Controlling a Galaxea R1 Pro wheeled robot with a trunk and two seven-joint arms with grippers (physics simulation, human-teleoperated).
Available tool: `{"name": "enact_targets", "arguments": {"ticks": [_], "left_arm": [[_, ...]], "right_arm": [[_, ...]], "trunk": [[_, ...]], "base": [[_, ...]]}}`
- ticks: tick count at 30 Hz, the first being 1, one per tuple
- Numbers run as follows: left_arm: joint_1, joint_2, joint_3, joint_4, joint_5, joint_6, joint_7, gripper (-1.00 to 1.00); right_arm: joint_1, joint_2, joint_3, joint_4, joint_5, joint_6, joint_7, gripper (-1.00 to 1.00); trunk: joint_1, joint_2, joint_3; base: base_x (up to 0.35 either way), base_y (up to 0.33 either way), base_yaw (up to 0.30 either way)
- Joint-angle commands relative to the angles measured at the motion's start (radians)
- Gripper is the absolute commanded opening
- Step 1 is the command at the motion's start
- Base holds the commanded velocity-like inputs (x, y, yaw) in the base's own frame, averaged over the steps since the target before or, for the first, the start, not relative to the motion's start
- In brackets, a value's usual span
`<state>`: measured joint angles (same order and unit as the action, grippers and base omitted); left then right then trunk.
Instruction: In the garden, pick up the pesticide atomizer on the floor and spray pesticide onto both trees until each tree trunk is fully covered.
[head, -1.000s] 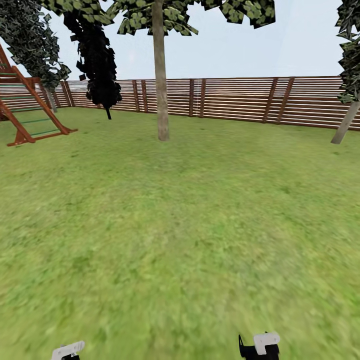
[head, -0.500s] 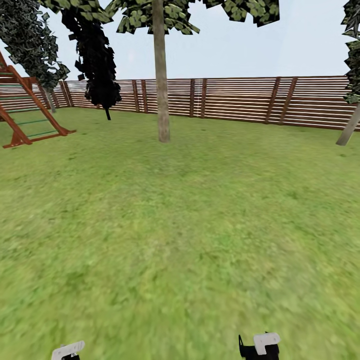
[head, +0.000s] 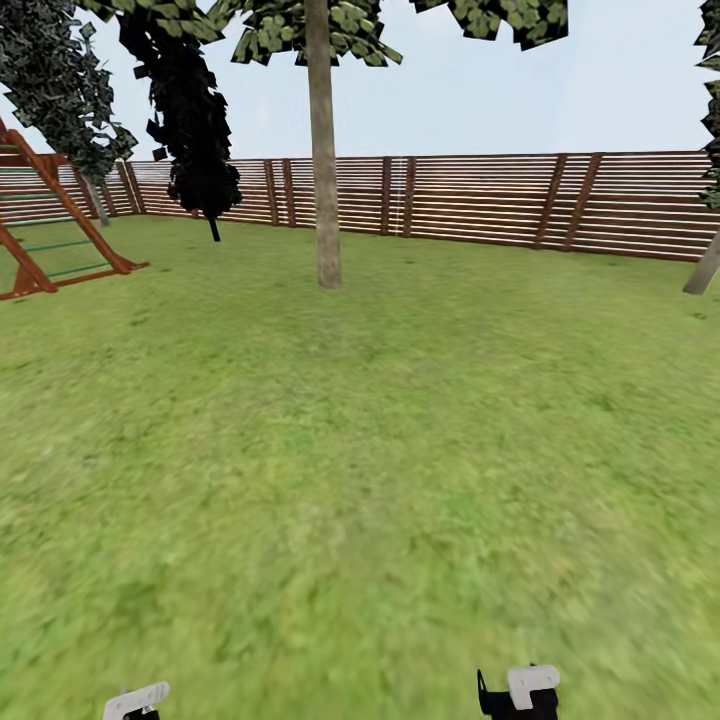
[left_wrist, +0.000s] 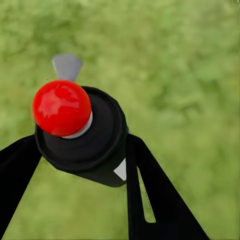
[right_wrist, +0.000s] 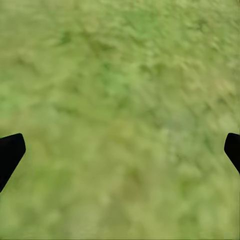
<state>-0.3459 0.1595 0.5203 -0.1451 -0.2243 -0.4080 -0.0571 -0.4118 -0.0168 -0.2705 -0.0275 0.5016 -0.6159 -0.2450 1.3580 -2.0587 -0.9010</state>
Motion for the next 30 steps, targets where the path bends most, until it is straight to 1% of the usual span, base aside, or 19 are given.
{"name": "enact_targets", "arguments": {"ticks": [1,30], "left_arm": [[-0.001,0.000,0.009,0.001,-0.006,-0.003,-0.006,-1.00],[-0.001,0.000,0.009,0.001,-0.006,-0.003,-0.006,-1.00]], "right_arm": [[-0.001,0.000,-0.005,0.001,0.011,-0.002,-0.007,1.00],[-0.001,0.000,-0.005,0.001,0.011,-0.002,-0.007,1.00]], "trunk": [[0.000,0.000,-0.001],[0.000,0.000,-0.001]], "base": [[0.338,0.071,0.000],[0.338,0.071,0.000]]}}
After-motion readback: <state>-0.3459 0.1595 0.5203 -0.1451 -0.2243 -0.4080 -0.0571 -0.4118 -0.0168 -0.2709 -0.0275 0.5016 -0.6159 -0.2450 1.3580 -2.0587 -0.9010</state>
